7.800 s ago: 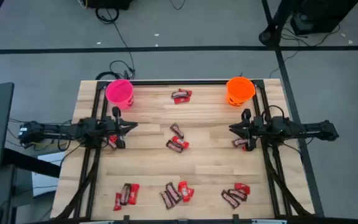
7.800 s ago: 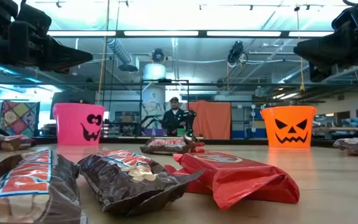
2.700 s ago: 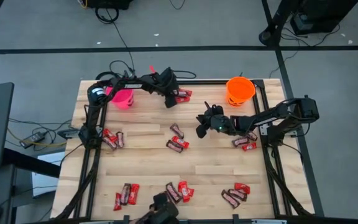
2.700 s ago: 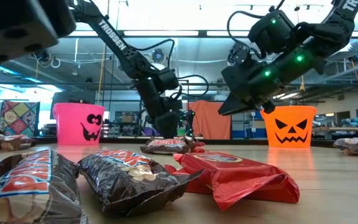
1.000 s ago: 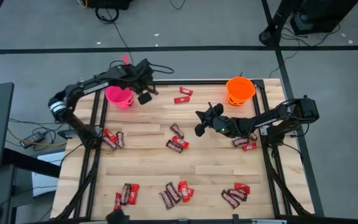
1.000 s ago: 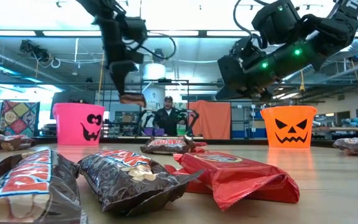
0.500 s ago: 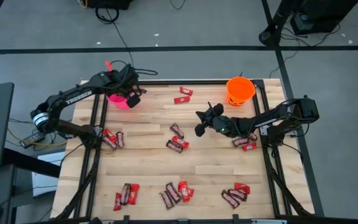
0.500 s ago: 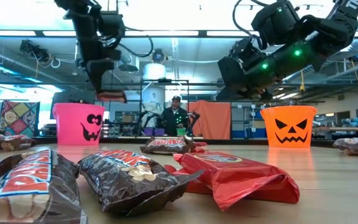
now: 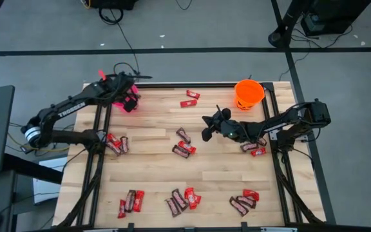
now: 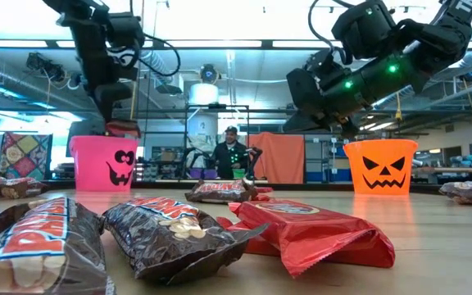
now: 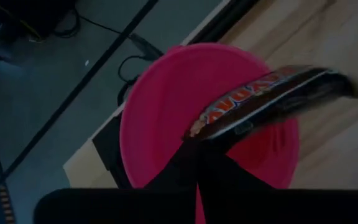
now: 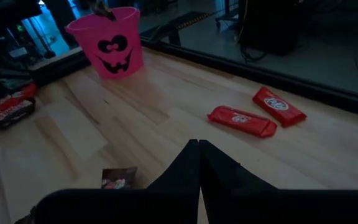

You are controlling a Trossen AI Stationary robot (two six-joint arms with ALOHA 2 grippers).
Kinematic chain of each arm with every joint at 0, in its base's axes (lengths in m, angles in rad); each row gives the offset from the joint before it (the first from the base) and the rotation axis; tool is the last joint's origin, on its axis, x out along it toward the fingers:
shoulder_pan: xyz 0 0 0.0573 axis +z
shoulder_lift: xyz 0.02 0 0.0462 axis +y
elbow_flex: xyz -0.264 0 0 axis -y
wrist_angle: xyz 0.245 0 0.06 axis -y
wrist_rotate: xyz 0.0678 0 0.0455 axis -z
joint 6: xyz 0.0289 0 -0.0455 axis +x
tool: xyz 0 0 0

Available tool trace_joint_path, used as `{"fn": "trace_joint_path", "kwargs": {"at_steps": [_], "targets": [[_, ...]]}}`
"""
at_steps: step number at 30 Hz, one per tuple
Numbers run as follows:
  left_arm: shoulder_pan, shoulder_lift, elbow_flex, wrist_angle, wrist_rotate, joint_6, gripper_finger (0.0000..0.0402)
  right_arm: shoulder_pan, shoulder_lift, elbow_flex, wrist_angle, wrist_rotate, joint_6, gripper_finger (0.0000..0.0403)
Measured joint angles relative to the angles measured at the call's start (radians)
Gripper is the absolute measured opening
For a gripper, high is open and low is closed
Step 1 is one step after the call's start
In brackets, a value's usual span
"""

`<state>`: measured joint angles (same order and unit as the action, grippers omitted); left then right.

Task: Sort candy by brand, put in halloween buckets
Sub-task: Put the brown chocolate bar into the pink bucket

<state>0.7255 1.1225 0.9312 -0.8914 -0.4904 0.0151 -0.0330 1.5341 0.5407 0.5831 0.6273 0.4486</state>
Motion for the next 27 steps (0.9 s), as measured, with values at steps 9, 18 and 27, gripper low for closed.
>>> {"fn": "trace_joint_path", "kwargs": {"at_steps": [9,18,27], "targets": [[0.03,0.001,-0.069,0.018,-0.047,-0.071,0.0017,-0.004,0.001,0.0,-0.023,-0.12,-0.057,0.0022],[0.035,0.001,-0.078,0.018,-0.136,-0.131,0.0105,-0.027,0.001,0.0,0.026,-0.131,-0.009,0.0038],[0.035,0.001,-0.078,0.099,-0.099,0.073,0.0167,-0.033,0.044,0.0,-0.042,0.126,-0.076,0.0049]]}}
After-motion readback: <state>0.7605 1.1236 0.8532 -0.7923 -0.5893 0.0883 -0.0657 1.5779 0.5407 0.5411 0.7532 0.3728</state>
